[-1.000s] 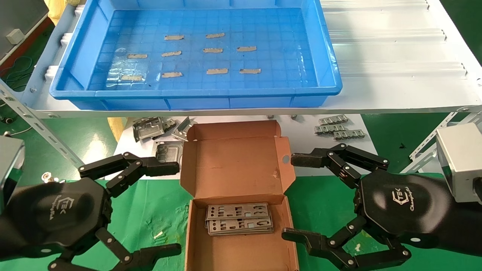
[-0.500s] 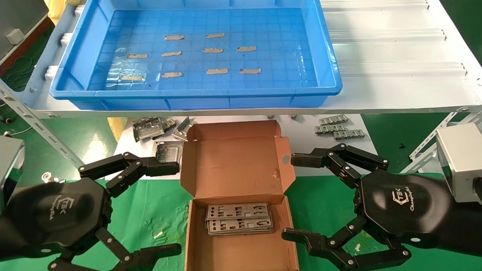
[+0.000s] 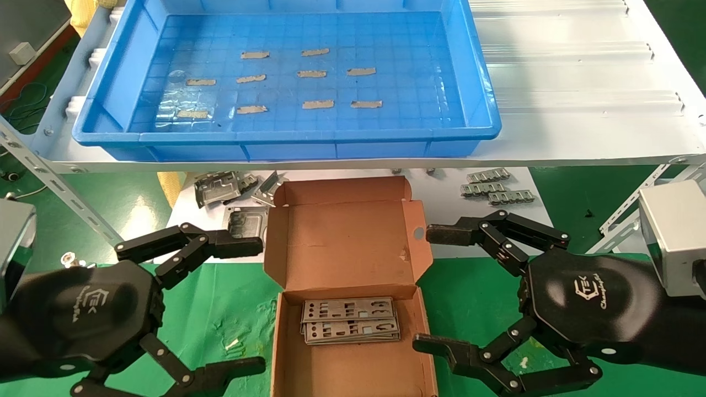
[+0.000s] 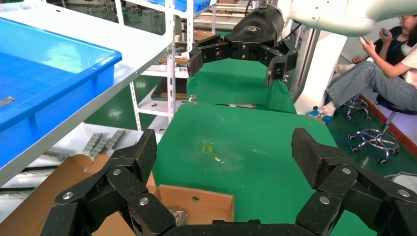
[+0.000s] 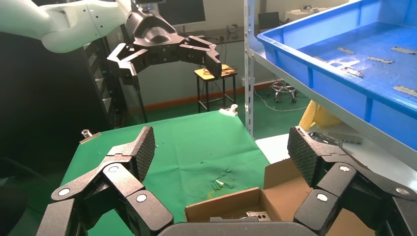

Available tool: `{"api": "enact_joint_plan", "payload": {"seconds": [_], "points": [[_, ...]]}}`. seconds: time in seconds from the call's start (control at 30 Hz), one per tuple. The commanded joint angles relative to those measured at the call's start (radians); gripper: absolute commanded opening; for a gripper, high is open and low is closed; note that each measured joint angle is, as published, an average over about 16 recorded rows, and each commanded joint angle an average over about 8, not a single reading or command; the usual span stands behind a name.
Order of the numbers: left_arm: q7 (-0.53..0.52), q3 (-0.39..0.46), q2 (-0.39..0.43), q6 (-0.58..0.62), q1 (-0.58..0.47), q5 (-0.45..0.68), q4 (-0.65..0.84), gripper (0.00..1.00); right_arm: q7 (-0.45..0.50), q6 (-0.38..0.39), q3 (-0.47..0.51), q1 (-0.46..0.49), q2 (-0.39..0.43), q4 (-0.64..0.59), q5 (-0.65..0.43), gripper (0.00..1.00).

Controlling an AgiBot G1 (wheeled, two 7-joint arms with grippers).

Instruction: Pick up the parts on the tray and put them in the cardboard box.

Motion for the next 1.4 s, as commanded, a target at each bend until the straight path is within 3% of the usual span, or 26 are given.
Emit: {"api": "enact_joint_plan", "payload": {"seconds": [0.03, 1.4], "points": [[0.0, 0.0, 0.0, 0.0, 0.0, 0.0, 0.0, 1.0, 0.0, 0.0, 0.0, 0.0, 0.0, 0.0, 0.0, 1.0], [0.0, 0.0, 0.0, 0.0, 0.0, 0.0, 0.0, 1.0, 0.0, 0.0, 0.0, 0.0, 0.0, 0.0, 0.0, 1.0]]}}
